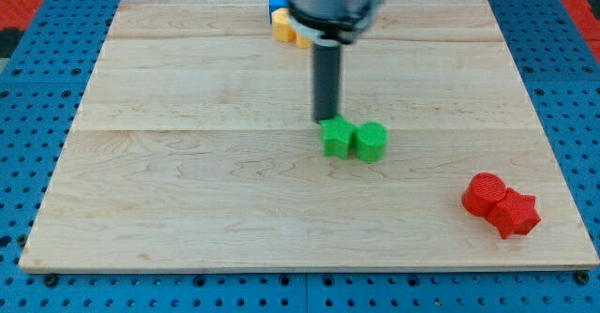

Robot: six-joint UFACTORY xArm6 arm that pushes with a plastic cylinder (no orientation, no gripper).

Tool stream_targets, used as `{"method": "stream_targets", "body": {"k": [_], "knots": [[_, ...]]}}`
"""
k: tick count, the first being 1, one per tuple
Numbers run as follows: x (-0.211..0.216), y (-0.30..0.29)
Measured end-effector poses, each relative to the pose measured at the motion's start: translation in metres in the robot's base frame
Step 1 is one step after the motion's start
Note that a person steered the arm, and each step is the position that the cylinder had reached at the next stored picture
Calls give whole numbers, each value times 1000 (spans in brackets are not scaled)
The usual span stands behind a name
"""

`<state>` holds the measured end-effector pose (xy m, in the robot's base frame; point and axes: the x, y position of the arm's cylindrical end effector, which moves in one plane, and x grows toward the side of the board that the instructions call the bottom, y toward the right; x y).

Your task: Push the green blocks into the red circle

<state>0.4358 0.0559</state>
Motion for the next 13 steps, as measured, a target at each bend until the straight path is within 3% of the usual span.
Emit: {"method": "stream_targets", "body": {"k": [1, 2, 3, 4, 6, 7, 10, 12, 13], "knots": [[19, 51], [31, 59], [12, 45], [12, -14], [-23, -64], [17, -110], [60, -10], [39, -19], [40, 24]]}}
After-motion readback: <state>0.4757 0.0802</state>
